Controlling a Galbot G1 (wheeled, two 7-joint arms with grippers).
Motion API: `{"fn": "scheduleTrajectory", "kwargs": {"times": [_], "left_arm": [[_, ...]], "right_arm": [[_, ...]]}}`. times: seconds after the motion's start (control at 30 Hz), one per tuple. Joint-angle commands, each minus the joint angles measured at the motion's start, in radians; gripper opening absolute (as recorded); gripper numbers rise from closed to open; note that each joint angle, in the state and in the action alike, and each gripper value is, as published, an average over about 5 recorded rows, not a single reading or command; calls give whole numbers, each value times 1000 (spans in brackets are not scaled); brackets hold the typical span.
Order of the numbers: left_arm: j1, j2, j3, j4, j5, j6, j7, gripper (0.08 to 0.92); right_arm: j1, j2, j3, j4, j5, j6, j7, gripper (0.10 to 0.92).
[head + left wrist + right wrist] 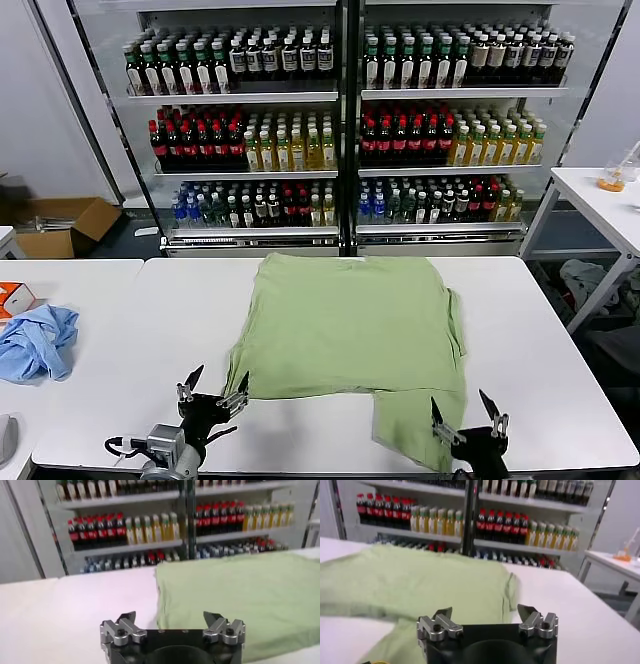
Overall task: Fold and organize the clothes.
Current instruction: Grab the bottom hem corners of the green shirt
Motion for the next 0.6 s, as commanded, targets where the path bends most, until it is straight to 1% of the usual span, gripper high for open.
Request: {"fn": "scheduleTrajectory", "kwargs": {"times": [0.03,0.23,0.47,0.53,0.6], "left_arm": [[-58,21,20,74,-31,87,-9,823],[-79,25,26,99,-60,87,-16,823],[-81,26,24,98,-90,86,-23,823],[-80,26,23,97,-98,86,-24,814],[-79,26,23,96,-105,85,-24,780]], "right_arm": [[-48,7,-32,-18,-18,-24,6,823],[-39,14,-54,-21,-9,-46,10,823],[-30,27,-85,-32,21,-73,31,819],[-27,30,-88,-33,43,-89,43,797],[-27,32,-90,-32,64,-102,53,759]]}}
